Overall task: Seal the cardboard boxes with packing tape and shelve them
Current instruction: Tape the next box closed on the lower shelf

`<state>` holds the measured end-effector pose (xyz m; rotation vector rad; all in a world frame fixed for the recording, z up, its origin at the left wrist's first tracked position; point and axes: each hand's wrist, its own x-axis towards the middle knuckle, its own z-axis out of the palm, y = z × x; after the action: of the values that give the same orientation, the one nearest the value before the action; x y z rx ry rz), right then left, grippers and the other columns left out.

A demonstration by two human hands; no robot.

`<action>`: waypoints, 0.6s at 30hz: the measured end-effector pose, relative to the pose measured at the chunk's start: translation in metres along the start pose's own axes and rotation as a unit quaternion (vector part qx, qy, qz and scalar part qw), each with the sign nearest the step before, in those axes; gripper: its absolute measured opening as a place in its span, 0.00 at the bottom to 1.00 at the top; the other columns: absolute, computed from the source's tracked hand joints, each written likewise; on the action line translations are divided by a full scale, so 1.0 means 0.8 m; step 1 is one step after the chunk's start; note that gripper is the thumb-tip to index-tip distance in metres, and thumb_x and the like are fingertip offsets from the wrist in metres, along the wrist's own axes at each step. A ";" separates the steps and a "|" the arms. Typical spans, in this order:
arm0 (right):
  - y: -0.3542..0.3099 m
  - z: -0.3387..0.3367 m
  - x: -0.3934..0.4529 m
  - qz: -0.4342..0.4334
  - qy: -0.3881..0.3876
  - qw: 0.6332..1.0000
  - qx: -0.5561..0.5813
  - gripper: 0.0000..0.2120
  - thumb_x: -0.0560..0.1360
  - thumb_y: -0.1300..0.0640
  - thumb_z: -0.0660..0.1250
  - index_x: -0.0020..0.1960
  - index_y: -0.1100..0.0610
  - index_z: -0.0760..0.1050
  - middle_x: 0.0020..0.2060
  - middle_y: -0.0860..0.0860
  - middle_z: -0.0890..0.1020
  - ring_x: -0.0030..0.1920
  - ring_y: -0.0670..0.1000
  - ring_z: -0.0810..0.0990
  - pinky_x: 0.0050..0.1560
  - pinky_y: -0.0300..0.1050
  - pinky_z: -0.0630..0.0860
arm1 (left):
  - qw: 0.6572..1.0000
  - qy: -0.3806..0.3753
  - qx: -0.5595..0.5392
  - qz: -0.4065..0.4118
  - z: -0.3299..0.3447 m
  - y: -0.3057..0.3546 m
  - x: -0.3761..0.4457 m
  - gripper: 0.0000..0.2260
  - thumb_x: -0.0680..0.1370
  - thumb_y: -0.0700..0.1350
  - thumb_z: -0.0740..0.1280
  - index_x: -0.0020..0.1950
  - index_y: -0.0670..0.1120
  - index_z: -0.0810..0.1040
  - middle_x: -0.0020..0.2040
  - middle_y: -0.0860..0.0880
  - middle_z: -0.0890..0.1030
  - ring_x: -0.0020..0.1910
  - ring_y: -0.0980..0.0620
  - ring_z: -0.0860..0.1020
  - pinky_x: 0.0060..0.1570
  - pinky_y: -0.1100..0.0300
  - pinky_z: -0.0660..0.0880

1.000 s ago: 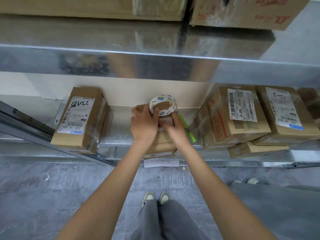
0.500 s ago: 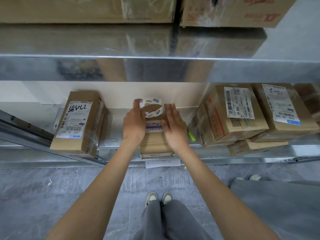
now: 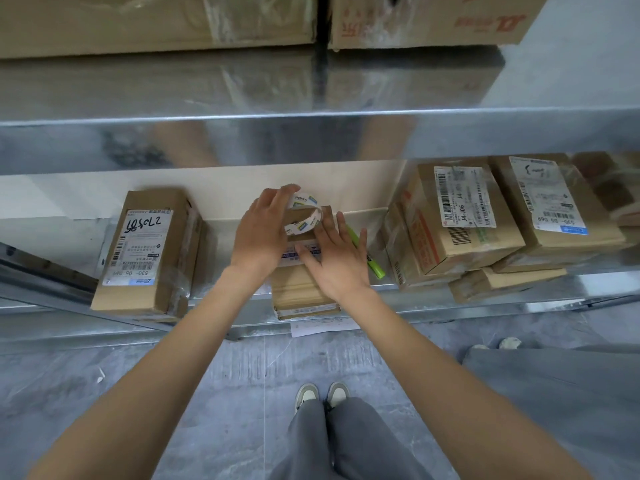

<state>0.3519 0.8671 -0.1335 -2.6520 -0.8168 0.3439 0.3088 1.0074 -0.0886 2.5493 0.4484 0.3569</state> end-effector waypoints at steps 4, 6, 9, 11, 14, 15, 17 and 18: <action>0.001 0.004 0.000 0.002 -0.001 1.000 0.003 0.33 0.80 0.35 0.49 0.80 0.46 0.45 0.79 0.43 0.43 0.79 0.50 0.41 0.75 0.61 0.36 | 0.997 -0.022 0.078 0.009 -0.016 -0.015 0.001 0.28 0.73 0.27 0.59 0.69 0.49 0.69 0.56 0.42 0.75 0.55 0.39 0.75 0.50 0.47 0.72; 0.002 0.004 0.000 0.002 -0.001 1.000 0.003 0.33 0.80 0.35 0.48 0.80 0.46 0.44 0.79 0.43 0.43 0.79 0.50 0.41 0.75 0.61 0.36 | 0.992 -0.046 0.117 0.019 -0.022 -0.018 0.003 0.26 0.72 0.28 0.59 0.68 0.48 0.68 0.56 0.43 0.76 0.54 0.39 0.75 0.52 0.48 0.69; 0.002 0.003 0.001 0.001 -0.006 1.000 0.000 0.32 0.80 0.35 0.47 0.80 0.45 0.45 0.79 0.43 0.42 0.79 0.52 0.41 0.75 0.62 0.37 | 0.985 -0.120 0.127 -0.002 -0.037 -0.003 0.013 0.19 0.77 0.40 0.61 0.67 0.49 0.67 0.59 0.46 0.76 0.59 0.41 0.75 0.58 0.47 0.66; 0.002 0.003 0.001 -0.001 -0.012 1.000 -0.002 0.32 0.80 0.35 0.47 0.80 0.45 0.44 0.79 0.43 0.42 0.79 0.54 0.41 0.75 0.64 0.38 | 0.971 -0.181 0.146 -0.063 -0.049 0.016 0.025 0.20 0.79 0.59 0.59 0.65 0.48 0.68 0.59 0.47 0.77 0.59 0.43 0.75 0.58 0.48 0.66; 0.001 0.002 0.002 0.001 -0.032 0.999 -0.019 0.31 0.80 0.34 0.44 0.79 0.44 0.44 0.79 0.44 0.40 0.78 0.58 0.41 0.74 0.66 0.38 | 0.946 -0.223 0.189 -0.137 -0.054 0.052 0.050 0.37 0.71 0.77 0.48 0.50 0.45 0.74 0.45 0.48 0.77 0.45 0.45 0.76 0.50 0.52 0.67; 0.001 0.001 0.002 0.003 -0.039 0.999 -0.025 0.31 0.80 0.34 0.44 0.79 0.43 0.44 0.78 0.44 0.39 0.78 0.60 0.40 0.74 0.67 0.38 | 0.941 -0.227 0.207 -0.143 -0.051 0.061 0.058 0.39 0.70 0.79 0.47 0.45 0.45 0.75 0.41 0.48 0.77 0.41 0.46 0.75 0.48 0.53 0.67; 0.001 0.000 0.002 0.003 -0.045 0.998 -0.032 0.30 0.80 0.34 0.43 0.79 0.43 0.44 0.78 0.43 0.37 0.78 0.61 0.40 0.73 0.68 0.37 | 0.930 -0.251 0.234 -0.129 -0.042 0.070 0.070 0.34 0.72 0.76 0.52 0.43 0.45 0.75 0.40 0.48 0.76 0.41 0.46 0.75 0.47 0.54 0.67; 0.000 -0.001 0.001 0.001 -0.044 0.998 -0.033 0.31 0.80 0.35 0.43 0.79 0.44 0.43 0.78 0.43 0.36 0.78 0.61 0.40 0.73 0.68 0.37 | 0.929 -0.264 0.232 -0.118 -0.034 0.066 0.076 0.30 0.74 0.72 0.57 0.47 0.45 0.76 0.41 0.48 0.75 0.43 0.46 0.74 0.47 0.54 0.68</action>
<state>0.3534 0.8673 -0.1330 -2.7166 -0.8666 0.4451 0.3681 1.0001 -0.0275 2.8380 0.6755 -0.5826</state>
